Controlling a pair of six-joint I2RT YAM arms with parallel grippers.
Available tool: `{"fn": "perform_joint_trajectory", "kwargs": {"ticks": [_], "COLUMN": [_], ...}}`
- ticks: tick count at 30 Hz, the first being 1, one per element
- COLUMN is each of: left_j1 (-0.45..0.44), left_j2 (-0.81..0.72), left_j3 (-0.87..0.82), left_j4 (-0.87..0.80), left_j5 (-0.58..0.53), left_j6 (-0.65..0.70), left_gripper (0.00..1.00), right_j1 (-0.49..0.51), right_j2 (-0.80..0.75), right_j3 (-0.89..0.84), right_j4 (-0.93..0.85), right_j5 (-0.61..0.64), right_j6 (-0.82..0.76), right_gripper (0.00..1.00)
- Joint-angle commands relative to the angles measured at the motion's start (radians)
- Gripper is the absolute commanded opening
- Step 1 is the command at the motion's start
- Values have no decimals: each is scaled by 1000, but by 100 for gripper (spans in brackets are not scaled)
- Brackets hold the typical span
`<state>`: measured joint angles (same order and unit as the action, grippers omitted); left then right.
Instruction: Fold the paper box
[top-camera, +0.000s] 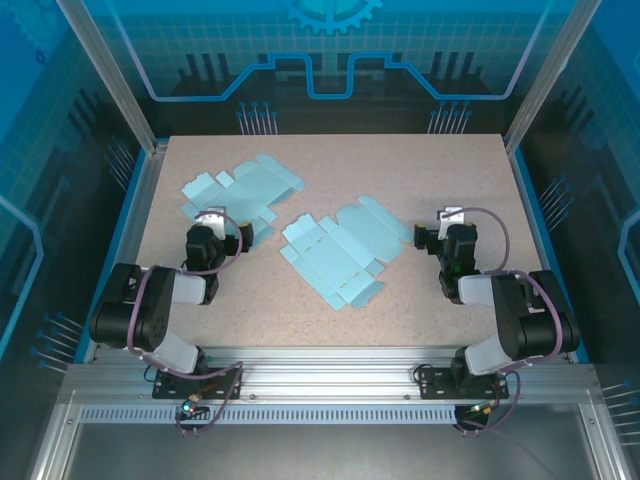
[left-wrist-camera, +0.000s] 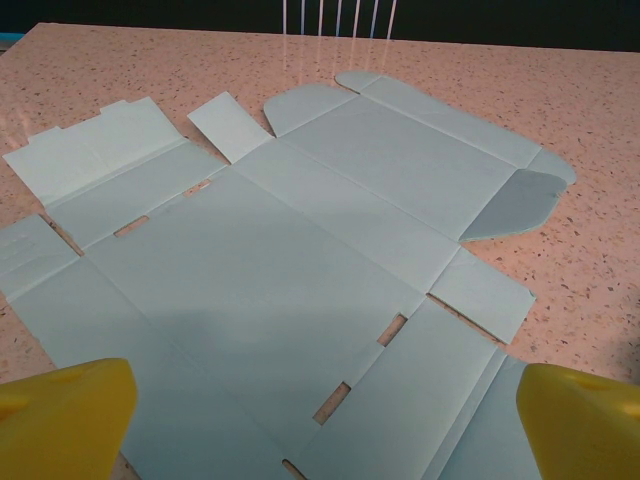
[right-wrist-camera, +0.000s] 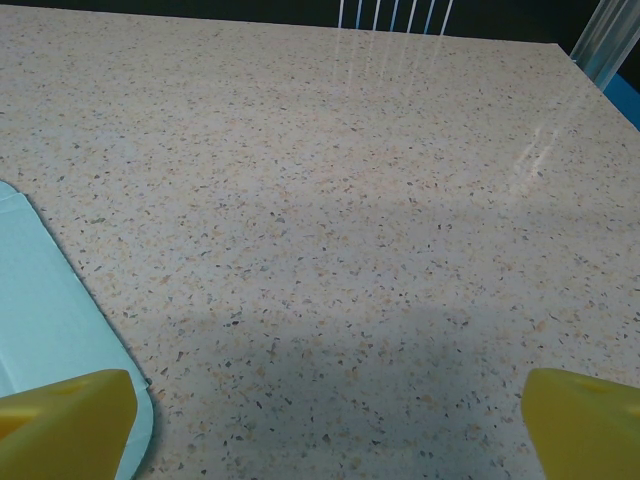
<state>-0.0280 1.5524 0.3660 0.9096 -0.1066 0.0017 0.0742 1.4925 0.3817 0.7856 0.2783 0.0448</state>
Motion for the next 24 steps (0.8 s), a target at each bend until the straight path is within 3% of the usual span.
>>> {"fn": "perform_joint_trajectory", "kwargs": {"ticks": [1,13,21,24], "left_j1": [10,10,8,7], "left_j2": [-5,-4,-17,-75], "left_j3": [20,17,-51,-62], "left_j4": [0,5,127,96], "left_j5": [24,21,-70,-99], "left_j6": [11,12,-13,-23], "left_gripper": [99,99,99,99], "right_j1": [14,14,10,3], "right_j2": [6,6,-18,-29], "right_j3": [19,18,42,41], "right_j4": [21,21,-43,-46], "right_j5": [9,9,-12,-43], "right_j6": [13,11,13,1], "right_gripper": [100,100,100,100]}}
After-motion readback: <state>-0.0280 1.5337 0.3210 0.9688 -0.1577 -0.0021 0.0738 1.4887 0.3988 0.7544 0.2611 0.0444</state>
